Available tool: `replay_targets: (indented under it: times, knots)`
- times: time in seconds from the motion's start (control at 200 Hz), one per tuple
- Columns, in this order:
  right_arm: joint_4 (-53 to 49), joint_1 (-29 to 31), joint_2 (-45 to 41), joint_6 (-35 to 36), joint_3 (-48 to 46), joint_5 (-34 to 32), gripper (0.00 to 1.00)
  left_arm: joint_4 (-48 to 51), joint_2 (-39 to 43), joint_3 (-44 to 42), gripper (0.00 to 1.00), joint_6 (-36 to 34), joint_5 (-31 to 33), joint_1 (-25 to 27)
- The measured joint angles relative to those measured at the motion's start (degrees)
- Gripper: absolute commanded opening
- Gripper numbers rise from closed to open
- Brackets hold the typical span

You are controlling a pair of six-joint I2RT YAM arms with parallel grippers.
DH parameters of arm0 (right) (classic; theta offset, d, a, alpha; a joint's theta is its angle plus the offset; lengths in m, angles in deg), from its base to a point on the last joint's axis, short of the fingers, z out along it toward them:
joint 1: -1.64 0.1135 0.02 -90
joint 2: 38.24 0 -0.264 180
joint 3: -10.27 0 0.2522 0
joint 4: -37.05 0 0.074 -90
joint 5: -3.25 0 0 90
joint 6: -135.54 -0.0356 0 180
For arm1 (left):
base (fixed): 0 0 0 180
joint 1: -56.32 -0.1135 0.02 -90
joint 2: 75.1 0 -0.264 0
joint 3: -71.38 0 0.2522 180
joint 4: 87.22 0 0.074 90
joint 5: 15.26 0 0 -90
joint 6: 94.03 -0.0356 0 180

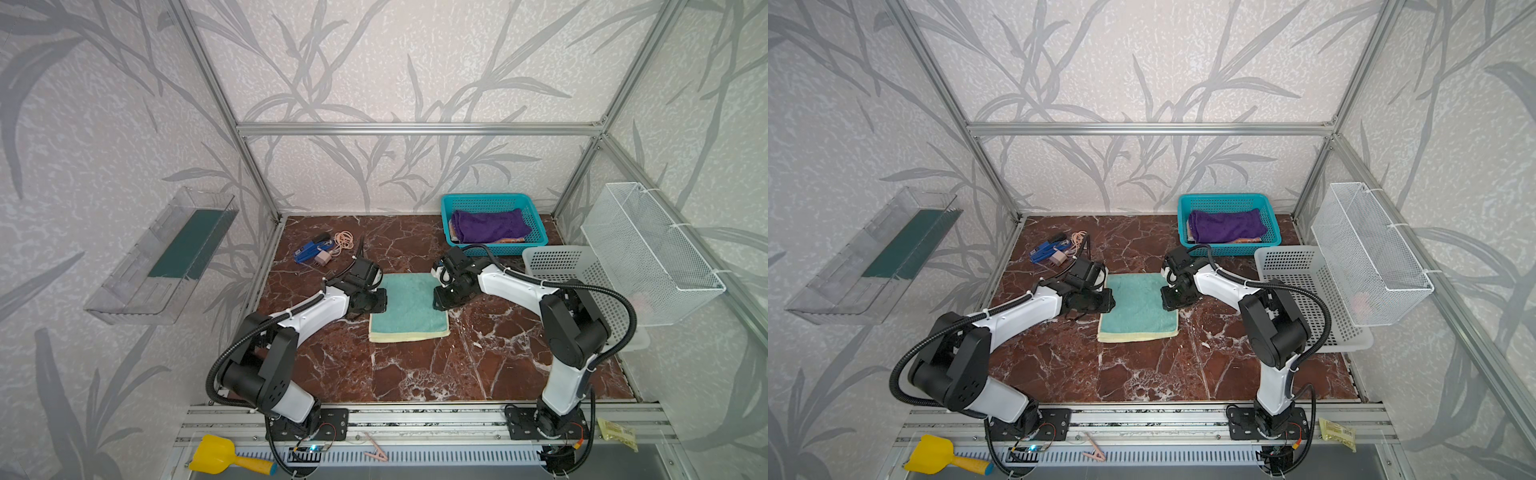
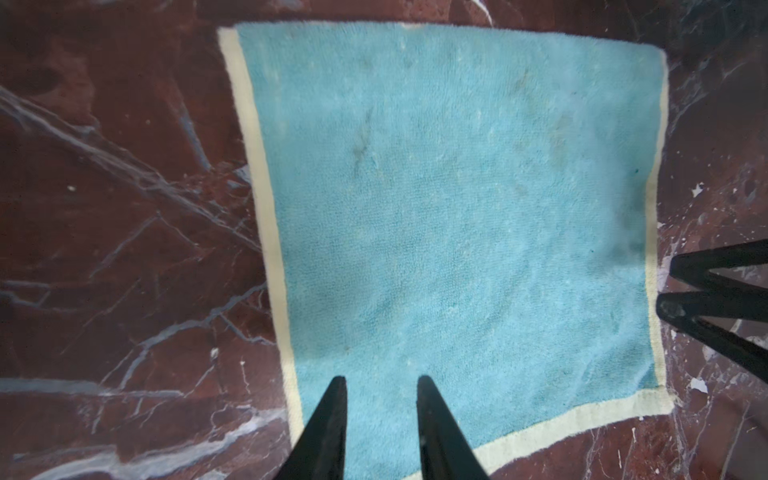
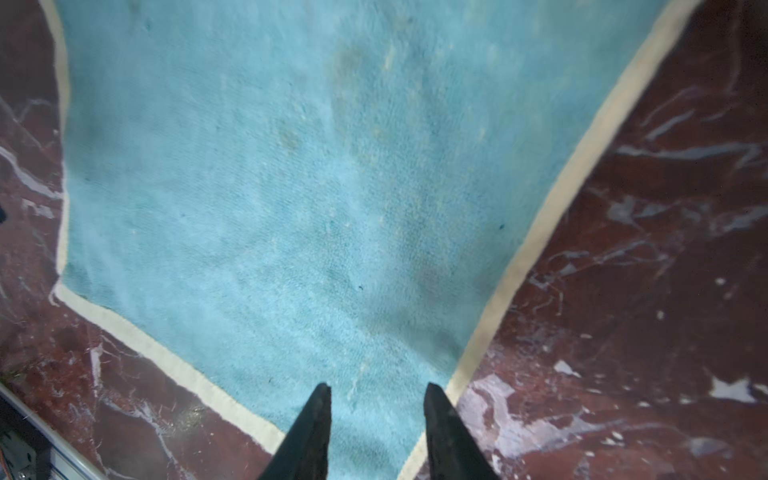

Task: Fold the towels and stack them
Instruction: 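Release the folded edge and raise both grippers, then grasp the far edge of the folded towel with both grippers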

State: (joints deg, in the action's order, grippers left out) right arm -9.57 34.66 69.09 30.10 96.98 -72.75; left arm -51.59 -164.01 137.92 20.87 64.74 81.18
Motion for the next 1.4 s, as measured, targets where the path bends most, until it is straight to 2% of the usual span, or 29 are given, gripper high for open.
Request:
replay_targets:
  times: [0.06,0.14,0.235,0.37,0.48,0.675,0.805,1.1,1.399]
  knots:
    - [-1.62,0.09,1.18,0.04,2.21,-0.74,0.42,1.92,-1.53,2.51,0.44,0.02,1.55,0.00]
    - [-2.82,-0.28,2.51,0.20,7.10,-2.51,0.43,4.48,-4.66,8.28,0.45,0.24,3.91,-0.83]
    - [-2.91,-1.44,4.28,0.24,12.85,-3.96,0.46,5.51,-9.03,16.04,0.45,0.61,3.63,-3.50]
    - [-2.80,-4.00,7.93,0.26,17.90,-5.25,0.49,4.11,-14.78,21.64,0.54,1.81,-0.17,-9.60]
    - [-3.13,-5.53,11.08,0.39,19.87,-6.23,0.50,3.82,-19.30,23.17,0.55,2.73,-3.06,-13.31]
    - [-3.54,-6.29,16.11,0.72,24.28,-7.15,0.50,3.56,-26.56,26.27,0.53,3.65,-8.22,-14.34]
    - [-3.43,-6.29,17.75,0.92,26.01,-7.58,0.50,2.03,-28.09,27.23,0.52,4.31,-11.85,-14.34]
    - [-3.41,-6.19,19.28,1.18,26.56,-8.37,0.50,0.20,-28.63,27.28,0.38,5.29,-16.06,-14.45]
    - [-3.21,-6.12,22.97,1.81,29.29,-10.64,0.50,-2.40,-28.59,26.77,0.06,5.99,-18.21,-15.56]
